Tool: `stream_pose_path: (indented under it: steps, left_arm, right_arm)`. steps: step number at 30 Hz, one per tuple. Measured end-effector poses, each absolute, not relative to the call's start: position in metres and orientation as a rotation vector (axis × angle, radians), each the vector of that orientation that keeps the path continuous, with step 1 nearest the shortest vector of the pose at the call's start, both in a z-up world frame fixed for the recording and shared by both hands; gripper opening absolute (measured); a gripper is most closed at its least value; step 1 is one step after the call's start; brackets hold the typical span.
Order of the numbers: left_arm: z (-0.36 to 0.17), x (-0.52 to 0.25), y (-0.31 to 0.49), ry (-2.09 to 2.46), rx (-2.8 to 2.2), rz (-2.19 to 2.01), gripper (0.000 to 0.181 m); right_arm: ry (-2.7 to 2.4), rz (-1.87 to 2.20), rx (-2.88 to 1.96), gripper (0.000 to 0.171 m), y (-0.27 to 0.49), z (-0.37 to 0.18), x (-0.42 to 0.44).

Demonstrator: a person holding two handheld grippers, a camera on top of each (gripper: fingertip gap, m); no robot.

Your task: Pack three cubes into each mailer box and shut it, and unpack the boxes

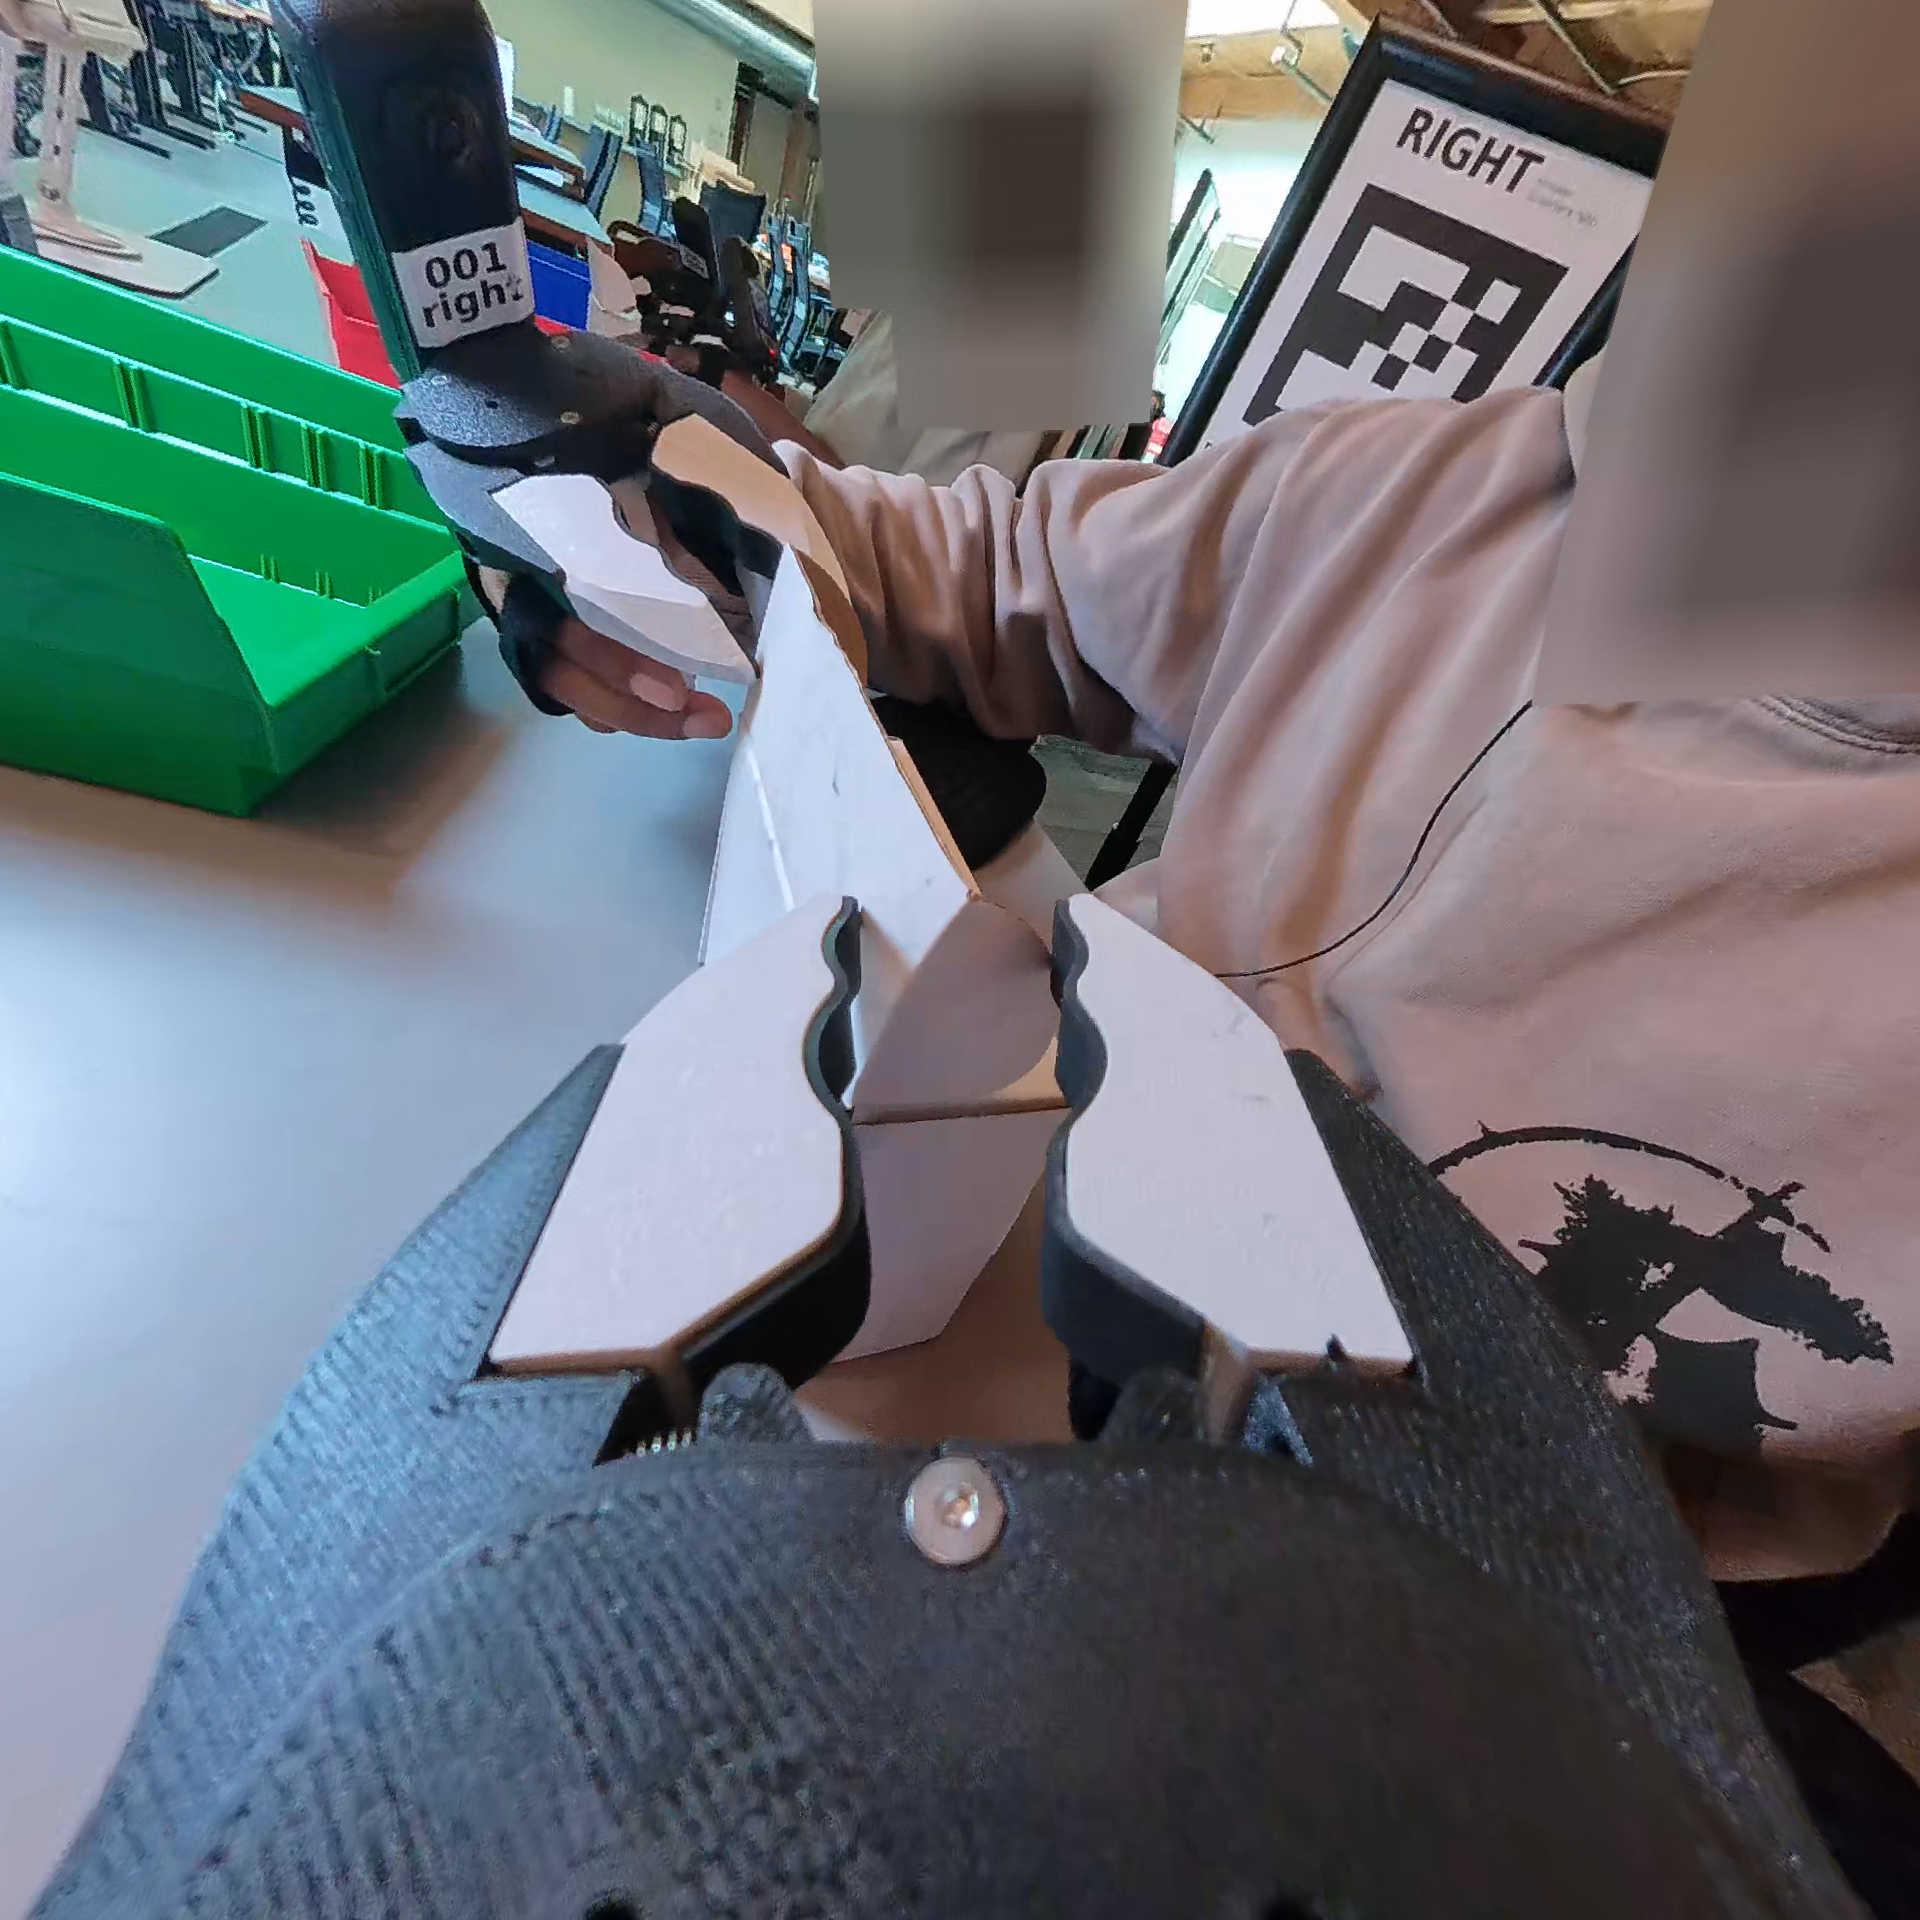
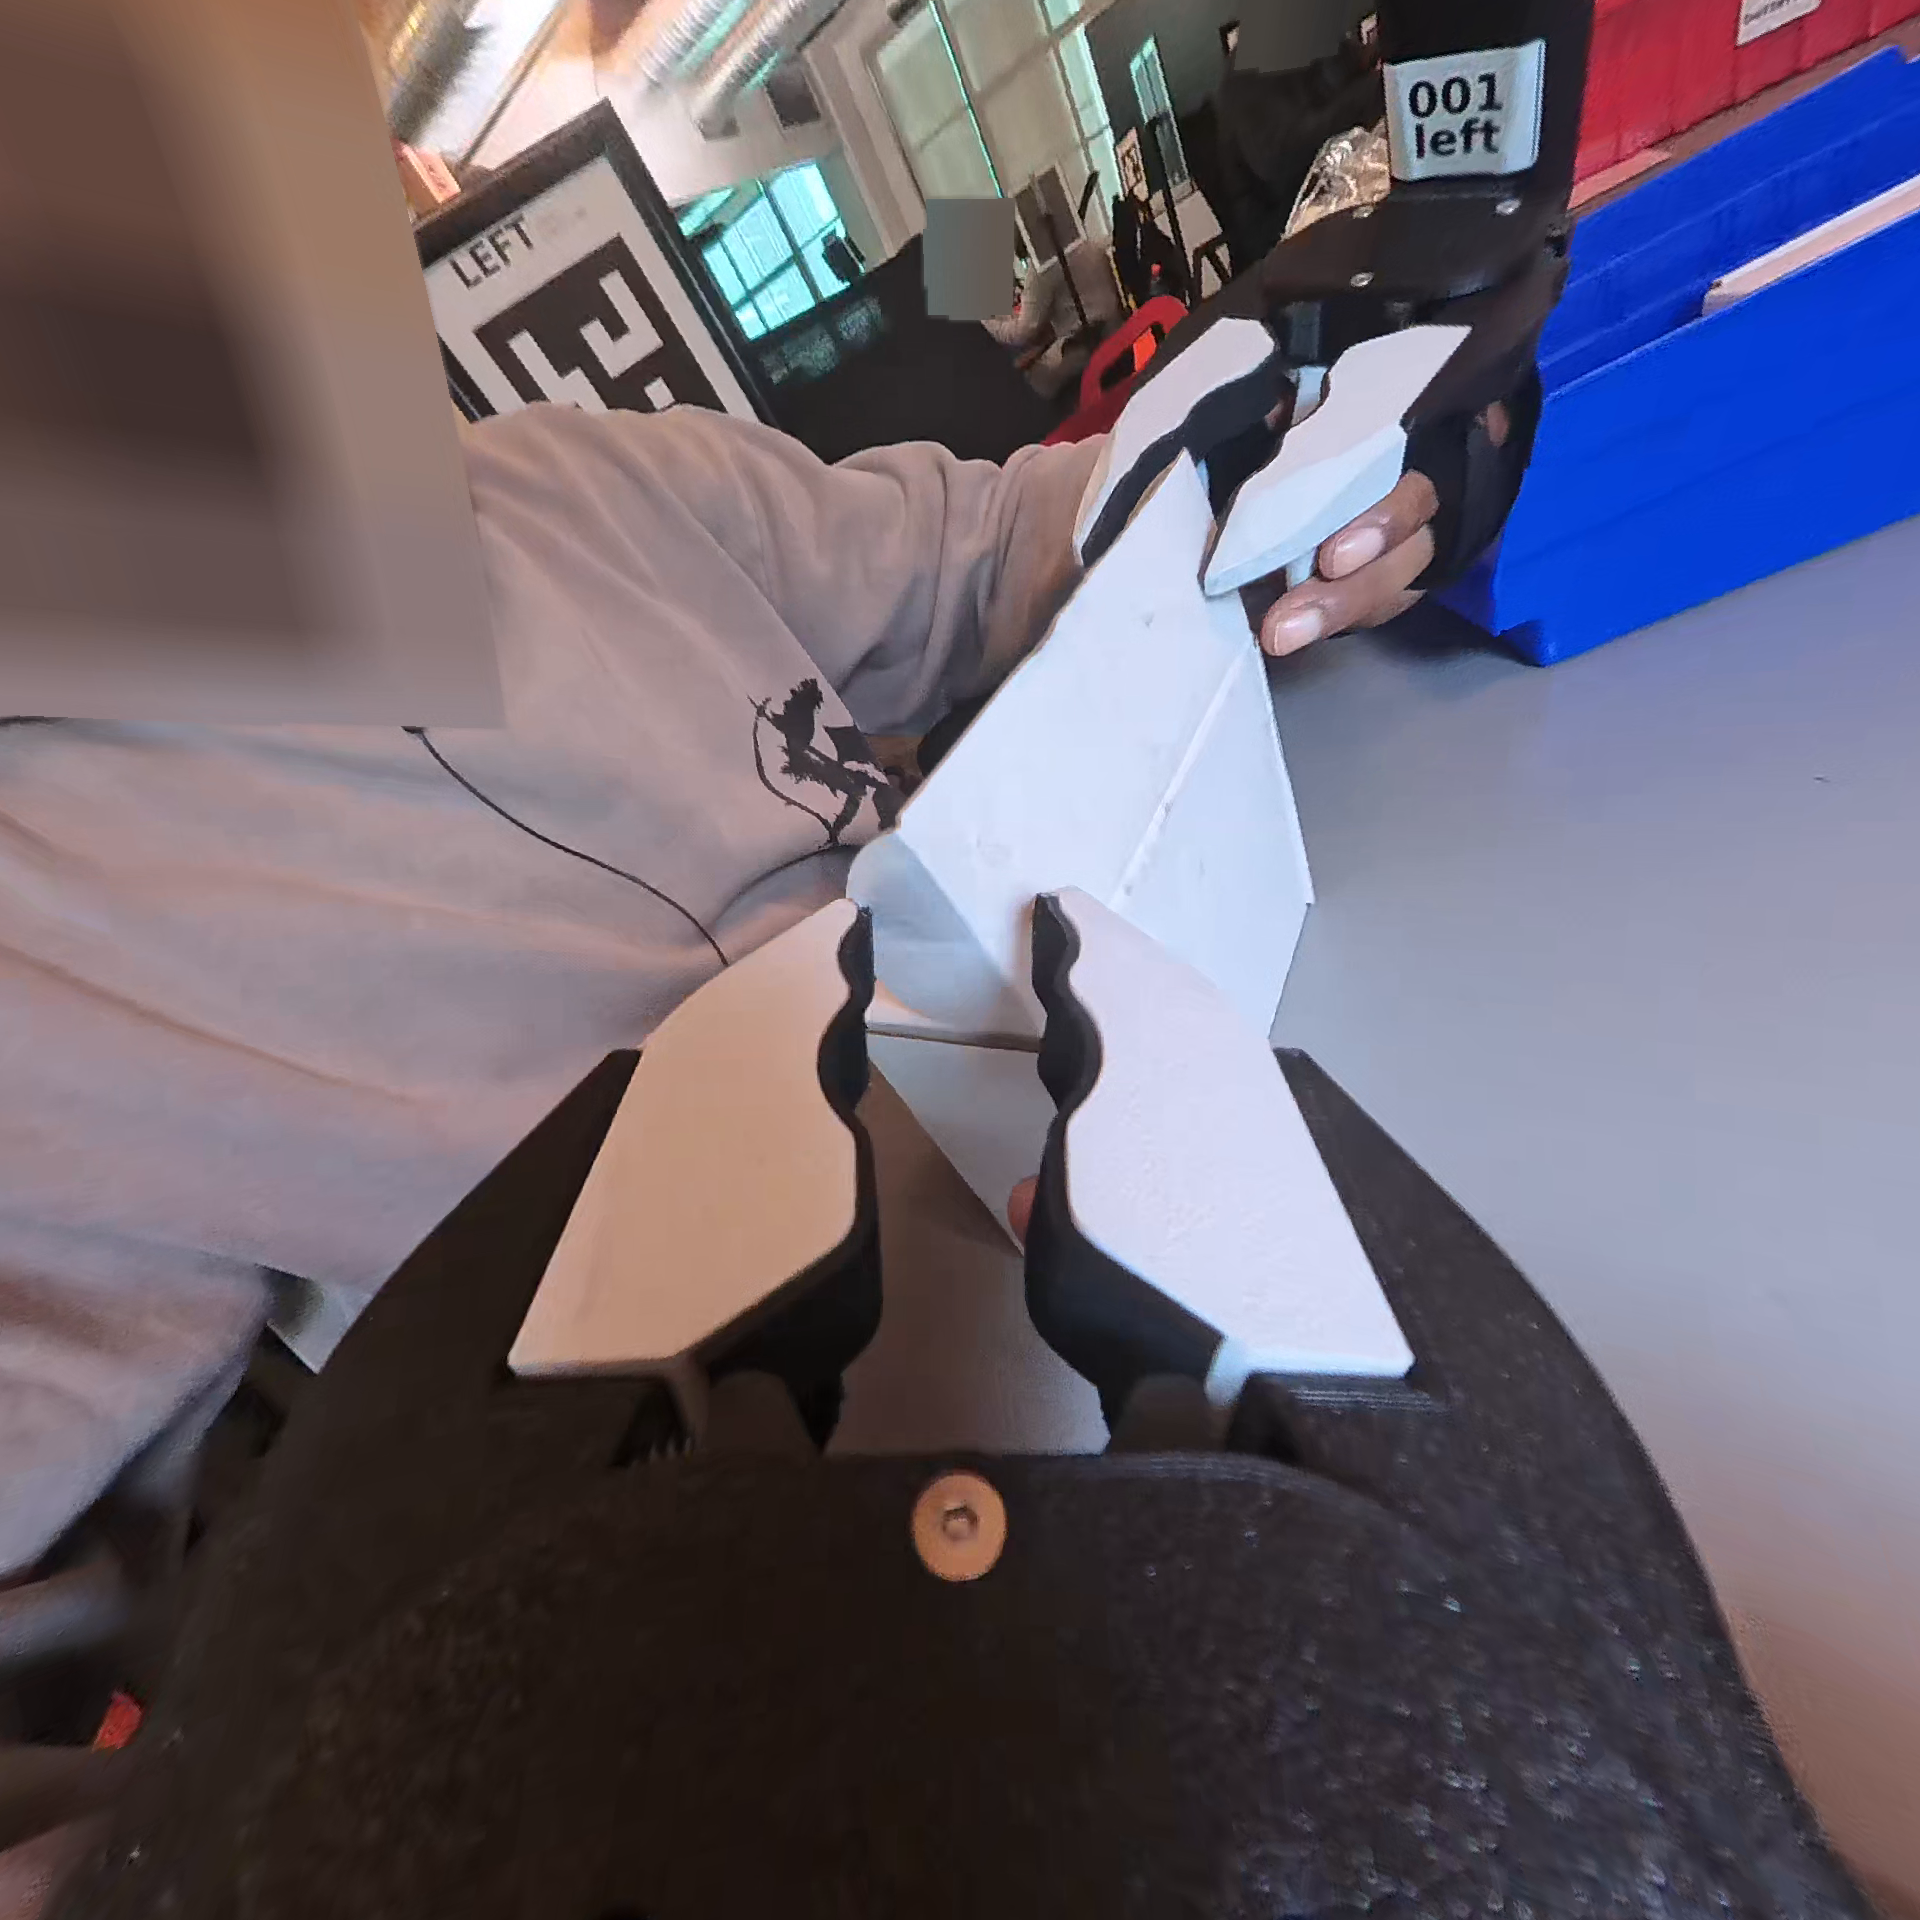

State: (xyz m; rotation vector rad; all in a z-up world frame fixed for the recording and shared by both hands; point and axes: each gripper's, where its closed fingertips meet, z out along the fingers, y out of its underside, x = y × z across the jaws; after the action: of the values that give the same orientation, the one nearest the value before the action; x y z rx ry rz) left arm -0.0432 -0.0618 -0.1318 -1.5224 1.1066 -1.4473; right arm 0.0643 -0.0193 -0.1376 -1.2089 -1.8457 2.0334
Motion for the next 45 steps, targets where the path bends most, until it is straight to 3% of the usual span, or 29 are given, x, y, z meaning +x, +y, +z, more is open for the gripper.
stream_pose_path:
  steps: [11, 18, 21, 24, 28, 31, 34, 37, 42, 45]
  left_arm:
    - [-0.143, -0.038, -0.077, 1.305, -1.520, -1.028, 0.033]
    - [-0.156, -0.036, -0.082, 1.404, -1.494, -0.612, 0.032]
    - [-0.158, -0.034, -0.085, 1.432, -1.522, -0.481, 0.043]
    - [-0.152, -0.031, -0.090, 1.366, -1.503, -0.473, 0.053]
    - [-0.135, -0.034, -0.095, 1.274, -1.412, -0.351, 0.047]
    - [-0.150, -0.034, -0.100, 1.330, -1.467, -0.237, 0.049]
    - [-0.158, -0.034, -0.101, 1.357, -1.476, -0.099, 0.035]
    - [-0.175, -0.033, -0.101, 1.412, -1.457, 0.059, 0.035]
    - [-0.174, -0.035, -0.097, 1.352, -1.443, 0.095, 0.024]
    - [-0.174, -0.033, -0.099, 1.349, -1.457, 0.061, 0.029]
  right_arm:
    - [-2.080, 1.632, -1.161, 0.029, -0.034, -0.146, 0.072]
    - [-2.242, 1.060, -1.071, 0.031, -0.040, -0.159, 0.075]
    - [-2.255, 0.853, -1.028, 0.043, -0.044, -0.163, 0.076]
    - [-2.160, 0.891, -1.036, 0.055, -0.052, -0.152, 0.076]
    - [-1.927, 0.884, -0.950, 0.053, -0.067, -0.131, 0.074]
    - [-1.899, 0.685, -0.922, 0.055, -0.077, -0.149, 0.074]
    - [-1.860, 0.528, -0.871, 0.048, -0.080, -0.159, 0.074]
    - [-1.895, 0.343, -0.820, 0.048, -0.079, -0.178, 0.075]
    - [-1.860, 0.375, -0.858, 0.049, -0.081, -0.182, 0.074]
    - [-1.852, 0.435, -0.901, 0.046, -0.082, -0.179, 0.074]
